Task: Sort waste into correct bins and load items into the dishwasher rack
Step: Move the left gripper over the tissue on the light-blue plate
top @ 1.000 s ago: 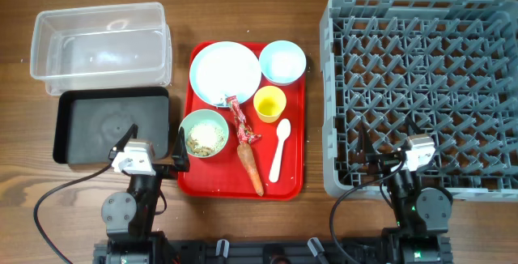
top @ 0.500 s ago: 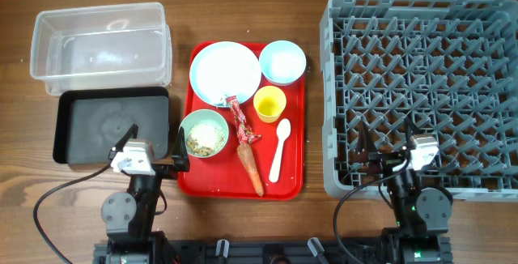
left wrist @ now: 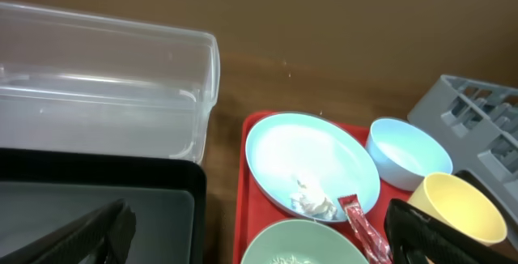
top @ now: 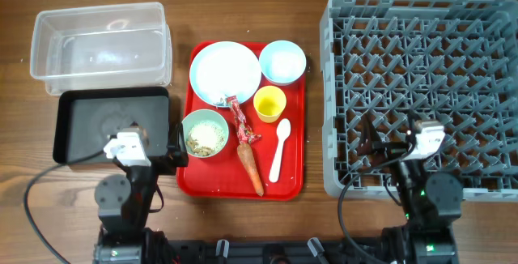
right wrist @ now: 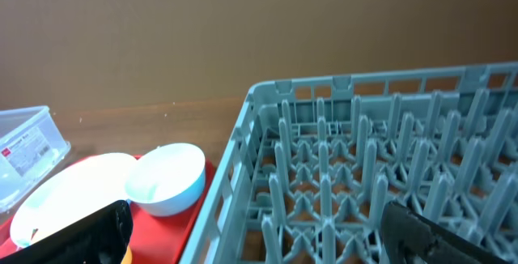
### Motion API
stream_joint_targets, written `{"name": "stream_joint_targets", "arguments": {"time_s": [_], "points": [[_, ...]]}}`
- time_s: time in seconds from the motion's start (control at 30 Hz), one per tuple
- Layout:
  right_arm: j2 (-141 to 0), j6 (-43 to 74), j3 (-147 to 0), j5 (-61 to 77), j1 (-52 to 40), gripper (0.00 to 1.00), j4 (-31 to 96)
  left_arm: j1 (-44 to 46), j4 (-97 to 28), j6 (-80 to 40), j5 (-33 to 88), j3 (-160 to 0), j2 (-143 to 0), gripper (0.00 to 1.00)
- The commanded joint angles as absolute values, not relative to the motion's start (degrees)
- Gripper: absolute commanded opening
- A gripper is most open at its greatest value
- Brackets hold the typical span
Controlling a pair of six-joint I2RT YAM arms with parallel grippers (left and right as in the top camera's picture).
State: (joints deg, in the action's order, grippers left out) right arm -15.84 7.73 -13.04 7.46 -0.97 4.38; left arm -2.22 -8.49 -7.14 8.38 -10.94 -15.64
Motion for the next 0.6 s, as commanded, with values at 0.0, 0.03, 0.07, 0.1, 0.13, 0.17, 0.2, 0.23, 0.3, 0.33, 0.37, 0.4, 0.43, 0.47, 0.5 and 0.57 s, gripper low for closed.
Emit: {"name": "stream_joint_targets", "arguments": {"time_s": [0.0, 0.03, 0.07, 0.1, 0.13, 0.17, 0.2, 0.23, 0.3, 0.33, 0.37, 0.4, 0.43, 0.47, 0.5, 0.57], "points": [[-22.9, 5.96, -20.45, 7.38, -0.78, 1.0, 6.17, -2.37, -12.75, -8.19, 7.64, -20.03, -23.75, 1.0], [-26.81, 5.96, -24.12, 7.38, -0.78, 1.0, 8.82, -2.37, -16.01, -8.19, 7.66, -24.1, -27.68, 1.0], [-28.27, 5.96, -25.47, 7.38, -0.78, 1.0, 9.87, -2.37, -17.98, -8.19, 7.64, -26.41, -29.85, 1.0], [-30.26, 5.96, -27.24, 7.38, -0.78, 1.0, 11.29, -2.37, -20.21, -8.19, 7.66, -28.93, -32.08, 1.0], [-32.08, 5.93, -28.97, 7.38, -0.78, 1.0, 12.82, -2.37, -22.41, -8.19, 7.64, -31.42, -34.22, 1.0], [-33.93, 5.93, -30.76, 7.38, -0.78, 1.0, 14.41, -2.37, -24.6, -8.21, 7.66, -33.78, -36.25, 1.0], [-35.73, 5.96, -32.58, 7.4, -0.78, 1.0, 16.19, -2.37, -26.61, -8.21, 7.7, -36.1, -38.22, 1.0], [-37.19, 5.93, -34.15, 7.4, -0.78, 1.0, 17.76, -2.37, -28.75, -8.21, 7.92, -38.5, -40.21, 1.0], [-40.66, 5.93, -38.41, 7.4, -0.78, 1.0, 22.81, -2.37, -33.76, -8.21, 8.49, -43.94, -44.42, 1.0], [-42.19, 5.91, -40.58, 7.38, -0.78, 1.0, 25.52, -2.37, -36.34, -8.21, 8.88, -46.35, -46.15, 1.0], [-43.92, 5.91, -43.09, 7.4, -0.78, 1.0, 28.75, -2.37, -39.77, -8.19, 9.58, -49.25, -48.18, 1.0], [-45.28, 5.89, -45.01, 7.38, -0.78, 1.0, 31.24, -2.37, -42.65, -8.19, 10.07, -51.51, -49.67, 1.0], [-46.94, 5.48, -47.33, 7.38, -0.78, 1.0, 34.39, -2.37, -46.3, -8.19, 10.85, -54.06, -51.37, 1.0], [-48.16, 4.78, -48.99, 7.38, -0.78, 0.99, 36.75, -2.37, -48.88, -8.19, 11.44, -55.72, -52.47, 1.0], [-49.45, 4.03, -50.59, 7.38, -0.78, 1.0, 39.18, -2.37, -51.72, -8.19, 12.34, -57.39, -53.6, 1.0], [-50.83, 3.88, -51.75, 7.55, -0.78, 1.0, 41.19, -2.37, -54.76, -8.19, 12.97, -58.61, -54.54, 1.0]]}}
